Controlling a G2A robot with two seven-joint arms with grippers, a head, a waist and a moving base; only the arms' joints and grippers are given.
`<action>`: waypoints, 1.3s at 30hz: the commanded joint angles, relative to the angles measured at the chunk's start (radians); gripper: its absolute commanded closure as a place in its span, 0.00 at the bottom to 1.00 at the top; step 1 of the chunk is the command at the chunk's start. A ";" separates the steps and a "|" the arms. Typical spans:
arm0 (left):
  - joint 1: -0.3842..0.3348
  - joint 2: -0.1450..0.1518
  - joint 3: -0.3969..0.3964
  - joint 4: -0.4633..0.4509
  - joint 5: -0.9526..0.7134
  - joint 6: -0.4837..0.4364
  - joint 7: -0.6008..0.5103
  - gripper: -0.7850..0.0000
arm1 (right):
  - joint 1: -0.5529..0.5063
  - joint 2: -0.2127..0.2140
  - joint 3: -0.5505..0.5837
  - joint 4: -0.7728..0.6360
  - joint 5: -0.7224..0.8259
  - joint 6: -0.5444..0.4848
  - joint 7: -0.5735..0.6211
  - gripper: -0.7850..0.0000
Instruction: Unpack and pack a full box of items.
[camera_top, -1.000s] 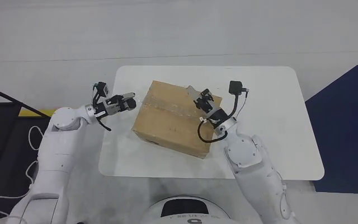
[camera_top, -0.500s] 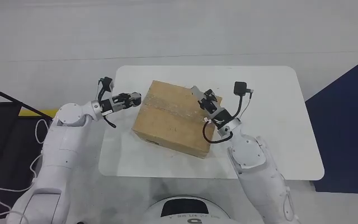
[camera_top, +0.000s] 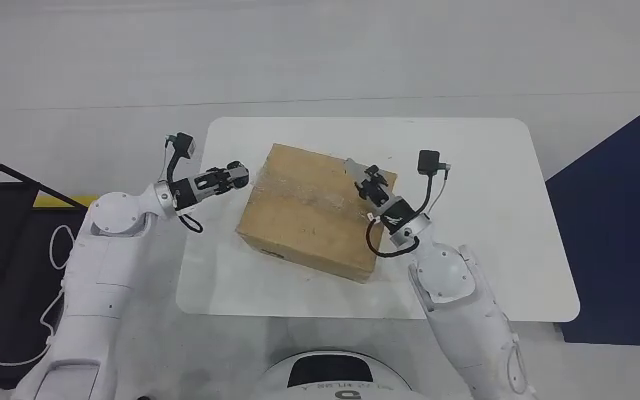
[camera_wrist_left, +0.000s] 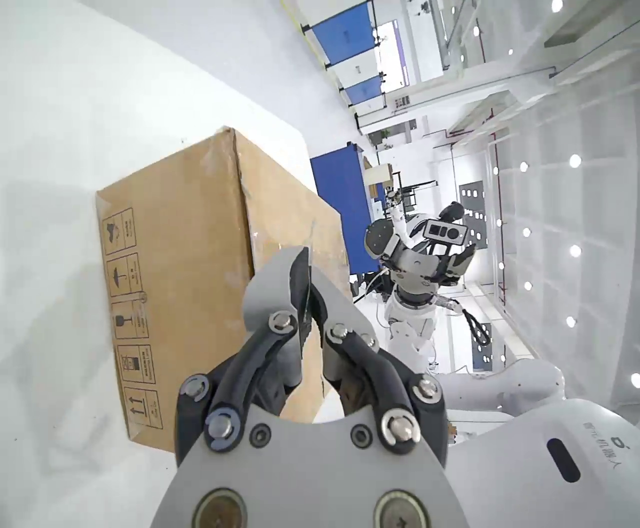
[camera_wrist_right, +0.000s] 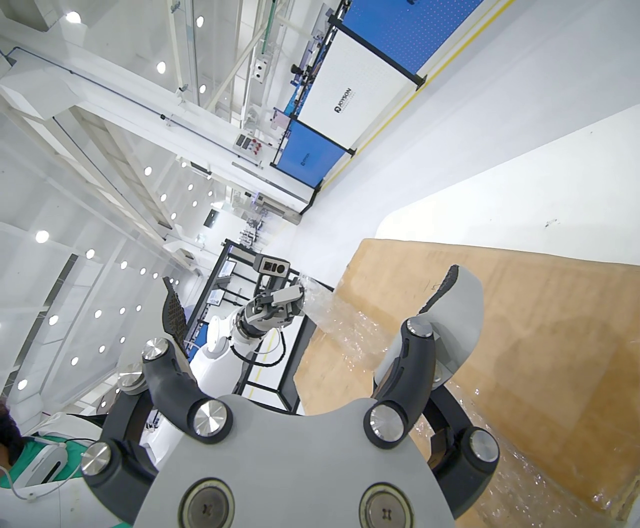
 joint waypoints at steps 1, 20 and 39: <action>0.014 0.004 -0.005 -0.013 0.008 0.021 -0.010 1.00 | 0.000 0.001 0.001 0.002 0.003 -0.002 0.001 0.00; 0.056 0.024 -0.052 -0.066 -0.053 0.047 0.012 1.00 | 0.014 0.007 0.005 0.041 0.045 -0.045 0.007 0.00; 0.015 0.030 0.014 0.020 0.085 0.045 0.073 1.00 | 0.003 0.017 0.024 0.043 0.063 -0.058 0.020 0.00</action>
